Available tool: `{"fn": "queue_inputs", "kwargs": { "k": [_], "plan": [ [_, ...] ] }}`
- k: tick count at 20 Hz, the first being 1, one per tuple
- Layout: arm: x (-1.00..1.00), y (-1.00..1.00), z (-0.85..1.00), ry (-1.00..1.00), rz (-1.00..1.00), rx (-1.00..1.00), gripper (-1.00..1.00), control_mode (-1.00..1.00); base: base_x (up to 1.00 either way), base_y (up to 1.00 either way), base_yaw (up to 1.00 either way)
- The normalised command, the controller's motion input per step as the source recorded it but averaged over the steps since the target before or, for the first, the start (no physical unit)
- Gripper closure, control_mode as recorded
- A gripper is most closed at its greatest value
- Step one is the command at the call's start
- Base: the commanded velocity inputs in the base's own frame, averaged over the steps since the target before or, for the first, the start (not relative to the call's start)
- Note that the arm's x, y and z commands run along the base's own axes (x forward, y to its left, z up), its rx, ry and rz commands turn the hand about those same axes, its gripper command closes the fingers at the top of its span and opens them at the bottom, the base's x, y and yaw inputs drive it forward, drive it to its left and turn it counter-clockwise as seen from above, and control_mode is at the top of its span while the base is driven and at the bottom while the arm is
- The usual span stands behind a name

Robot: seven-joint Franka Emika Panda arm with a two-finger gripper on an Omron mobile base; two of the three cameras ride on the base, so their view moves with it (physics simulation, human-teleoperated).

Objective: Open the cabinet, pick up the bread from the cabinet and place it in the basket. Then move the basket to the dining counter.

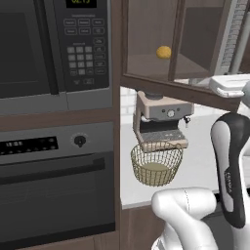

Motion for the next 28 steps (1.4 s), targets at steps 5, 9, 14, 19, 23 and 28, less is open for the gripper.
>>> {"fn": "queue_inputs", "kwargs": {
  "k": [5,9,14,19,23,28],
  "plan": [
    [-0.46,0.48,0.00,0.05,0.00,0.00,1.00,-1.00,0.00,0.00,0.00],
    [-0.29,0.56,0.00,0.04,0.00,0.00,1.00,-1.00,0.00,0.00,0.00],
    [-0.05,0.40,0.00,0.02,0.00,0.00,1.00,-1.00,0.00,0.00,0.00],
    [-0.03,0.37,0.00,0.01,0.00,0.00,-1.00,-1.00,0.00,0.00,0.00],
    [-0.01,0.04,0.00,0.00,0.00,0.00,-1.00,-1.00,0.00,0.00,0.00],
    [-0.70,-0.15,0.00,0.00,0.00,0.00,-1.00,-1.00,0.00,0.00,0.00]
  ]
}}
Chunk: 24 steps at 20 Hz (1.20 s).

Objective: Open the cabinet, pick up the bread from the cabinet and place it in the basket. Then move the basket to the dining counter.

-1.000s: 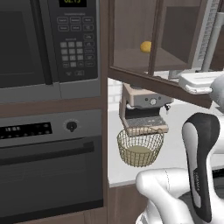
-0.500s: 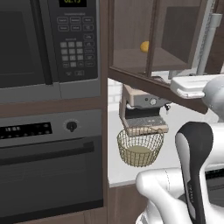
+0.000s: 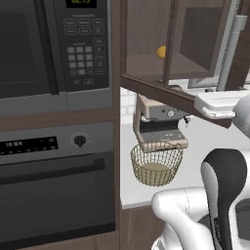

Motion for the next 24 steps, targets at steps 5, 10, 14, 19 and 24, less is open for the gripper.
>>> {"fn": "queue_inputs", "kwargs": {
  "k": [5,10,14,19,24],
  "plan": [
    [-0.91,-0.79,0.00,0.00,0.01,0.00,-1.00,-1.00,0.00,0.00,0.00],
    [-0.33,-1.00,0.05,0.01,0.07,0.01,-1.00,-1.00,0.00,0.00,0.00],
    [0.44,-0.70,0.00,0.00,0.32,0.06,-1.00,-1.00,0.00,0.00,0.00],
    [0.71,-0.23,-0.05,-0.01,0.44,0.01,-1.00,-1.00,0.00,0.00,0.00],
    [0.58,0.03,-0.17,-0.16,0.35,0.01,-1.00,-1.00,0.00,0.00,0.00]
  ]
}}
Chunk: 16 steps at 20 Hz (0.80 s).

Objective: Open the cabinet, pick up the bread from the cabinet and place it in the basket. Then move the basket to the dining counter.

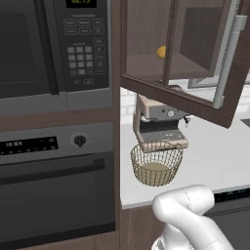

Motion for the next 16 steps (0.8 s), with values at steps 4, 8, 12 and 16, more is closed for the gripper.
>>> {"fn": "queue_inputs", "kwargs": {
  "k": [4,8,12,16],
  "plan": [
    [0.51,0.11,-0.32,-0.17,0.34,0.09,-1.00,-1.00,0.00,0.00,0.00],
    [0.38,0.43,-0.36,-0.01,0.29,0.04,-1.00,-1.00,0.00,0.00,0.00],
    [0.11,0.51,-0.06,0.00,0.16,0.00,-1.00,-1.00,0.00,0.00,0.00],
    [0.00,0.40,0.00,0.00,0.09,0.00,-1.00,-1.00,0.00,0.00,0.00]
  ]
}}
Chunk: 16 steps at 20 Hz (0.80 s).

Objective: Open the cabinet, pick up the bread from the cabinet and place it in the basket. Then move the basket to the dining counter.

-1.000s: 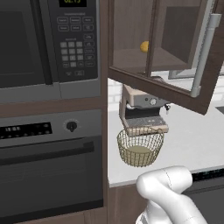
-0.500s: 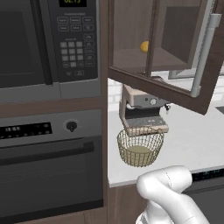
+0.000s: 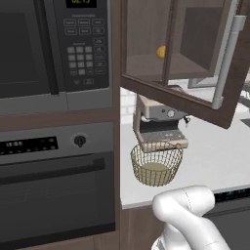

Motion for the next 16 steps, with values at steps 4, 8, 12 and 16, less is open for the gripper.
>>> {"fn": "queue_inputs", "kwargs": {
  "k": [4,8,12,16],
  "plan": [
    [-0.01,0.41,0.00,0.00,0.07,0.00,-1.00,-1.00,0.00,0.00,0.00],
    [-0.28,0.64,0.00,0.00,0.08,0.00,-1.00,-1.00,0.00,0.00,0.00],
    [-0.51,0.93,0.00,0.00,0.07,-0.01,-1.00,-1.00,0.00,0.00,0.00],
    [-0.39,0.98,0.00,0.00,0.01,-0.01,-1.00,-1.00,0.00,0.00,0.00]
  ]
}}
